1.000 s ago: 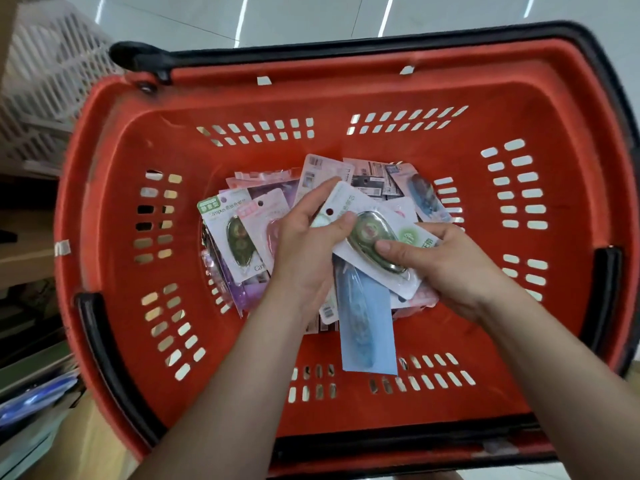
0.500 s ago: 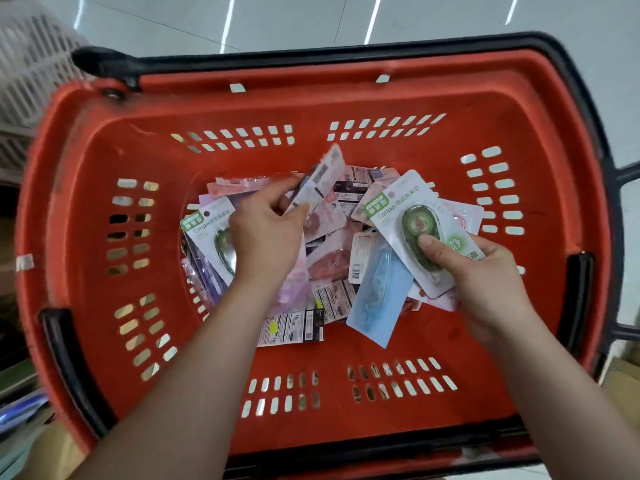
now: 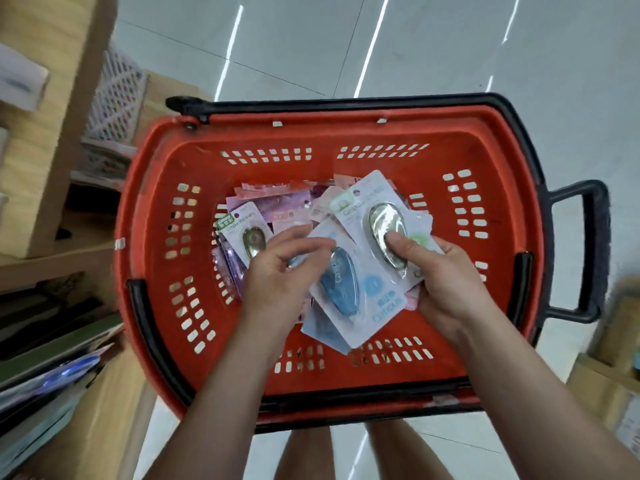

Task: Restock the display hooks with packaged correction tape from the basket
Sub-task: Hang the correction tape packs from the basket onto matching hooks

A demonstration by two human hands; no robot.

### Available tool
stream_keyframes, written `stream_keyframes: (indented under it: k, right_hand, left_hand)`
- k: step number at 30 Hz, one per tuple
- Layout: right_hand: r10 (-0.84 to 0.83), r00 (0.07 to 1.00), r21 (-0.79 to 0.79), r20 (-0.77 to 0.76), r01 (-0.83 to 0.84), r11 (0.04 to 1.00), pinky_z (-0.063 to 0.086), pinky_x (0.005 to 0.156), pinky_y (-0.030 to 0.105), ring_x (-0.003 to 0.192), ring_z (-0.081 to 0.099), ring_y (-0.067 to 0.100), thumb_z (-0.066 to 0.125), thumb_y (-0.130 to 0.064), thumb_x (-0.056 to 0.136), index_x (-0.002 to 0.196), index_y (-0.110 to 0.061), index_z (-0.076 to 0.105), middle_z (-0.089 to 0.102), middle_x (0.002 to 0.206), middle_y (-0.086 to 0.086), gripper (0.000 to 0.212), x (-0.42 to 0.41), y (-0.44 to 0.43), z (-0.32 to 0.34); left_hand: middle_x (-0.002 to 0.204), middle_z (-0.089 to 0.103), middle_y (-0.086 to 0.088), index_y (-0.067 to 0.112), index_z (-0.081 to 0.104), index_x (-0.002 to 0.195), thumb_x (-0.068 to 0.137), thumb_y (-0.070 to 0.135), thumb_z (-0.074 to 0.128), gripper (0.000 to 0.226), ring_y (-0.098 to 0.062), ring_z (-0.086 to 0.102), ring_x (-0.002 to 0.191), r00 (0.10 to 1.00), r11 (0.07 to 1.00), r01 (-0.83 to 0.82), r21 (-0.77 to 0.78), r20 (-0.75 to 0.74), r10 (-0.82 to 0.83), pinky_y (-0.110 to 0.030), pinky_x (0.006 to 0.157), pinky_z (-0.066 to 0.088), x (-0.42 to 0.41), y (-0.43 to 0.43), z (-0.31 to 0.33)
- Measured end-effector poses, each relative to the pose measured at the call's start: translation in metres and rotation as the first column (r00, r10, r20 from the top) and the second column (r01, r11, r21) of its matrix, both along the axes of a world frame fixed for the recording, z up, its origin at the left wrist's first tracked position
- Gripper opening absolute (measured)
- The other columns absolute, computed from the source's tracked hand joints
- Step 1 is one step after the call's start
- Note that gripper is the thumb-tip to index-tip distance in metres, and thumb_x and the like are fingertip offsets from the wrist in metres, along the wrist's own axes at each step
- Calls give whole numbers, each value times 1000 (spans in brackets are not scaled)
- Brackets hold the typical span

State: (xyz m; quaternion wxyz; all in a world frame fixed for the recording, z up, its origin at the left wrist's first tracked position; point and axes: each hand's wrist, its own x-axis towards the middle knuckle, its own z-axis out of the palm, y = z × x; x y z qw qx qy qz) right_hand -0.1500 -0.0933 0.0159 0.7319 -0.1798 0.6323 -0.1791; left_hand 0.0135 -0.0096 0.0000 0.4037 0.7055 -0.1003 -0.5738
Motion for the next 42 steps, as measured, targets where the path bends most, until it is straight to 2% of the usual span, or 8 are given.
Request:
stream_keyframes:
  k: [4, 9, 13, 20, 24, 28, 34, 42]
  right_hand:
    - [-19, 1000, -45, 17, 19, 999, 50, 45, 26, 62, 70, 21, 72, -11, 80, 100, -2, 68, 73, 82, 12, 22, 11, 2, 32]
    - [3, 1000, -115, -9, -4, 993, 60, 73, 40, 86, 73, 29, 70, -3, 84, 102, -5, 72, 77, 98, 12, 19, 21, 7, 77]
    - [55, 998, -186, 9, -52, 981, 58, 59, 26, 84, 74, 15, 70, -2, 85, 88, -29, 80, 78, 97, -3, 29, 18, 10, 114]
    - [226, 974, -416, 15, -199, 887, 59, 83, 33, 113, 66, 10, 78, -14, 70, 142, -50, 43, 64, 126, -26, 88, 1, 4, 216]
    - [263, 950, -398, 168, -178, 900, 57, 90, 51, 116, 66, 21, 86, -25, 62, 134, -54, 52, 57, 141, -8, 84, -2, 12, 289]
    - [352, 900, -397, 258, -233, 888, 62, 72, 40, 102, 72, 23, 75, -17, 71, 131, -42, 59, 68, 126, -4, 67, -3, 30, 354]
    - [534, 791, -451, 299, -376, 810, 63, 74, 42, 99, 73, 26, 75, -16, 69, 104, -33, 70, 72, 115, 6, 39, 2, 55, 421]
    - [740, 534, -509, 408, -540, 670, 60, 70, 34, 107, 70, 22, 74, -7, 69, 123, -41, 64, 70, 123, 0, 65, 26, 103, 484]
  left_hand:
    - [123, 56, 11, 41, 41, 138, 67, 25, 88, 87, -7, 64, 108, 980, 976, -196, 92, 29, 195, -36, 88, 58, -12, 2, 31]
    - [121, 69, 7, 33, 43, 136, 40, 67, 90, 112, -17, 68, 109, 941, 953, -170, 252, -247, 233, -48, 98, 53, -22, 22, 72]
    - [123, 67, 5, 30, 43, 139, 54, 37, 93, 99, -15, 70, 105, 931, 930, -318, 184, -123, 343, -45, 92, 57, -22, 31, 122]
    - [122, 69, -9, 16, 57, 131, 72, 15, 79, 64, -30, 66, 113, 733, 766, -642, -29, -317, 602, -40, 72, 61, -16, 57, 242]
    - [129, 65, -13, 16, 54, 135, 67, 19, 76, 71, -33, 64, 117, 668, 690, -714, -120, -410, 621, -48, 83, 59, -39, 58, 310]
    - [128, 65, -16, 14, 52, 136, 68, 31, 84, 77, -32, 67, 111, 606, 607, -775, -177, -479, 635, -46, 74, 59, -55, 63, 375]
    - [115, 72, -2, 21, 61, 120, 75, 26, 79, 48, -24, 68, 109, 577, 512, -810, -288, -231, 783, -62, 97, 48, -67, 92, 444]
    - [93, 75, 7, 23, 64, 105, 86, 9, 63, 23, -12, 72, 85, 480, 391, -813, -431, -117, 869, -40, 69, 58, -62, 182, 516]
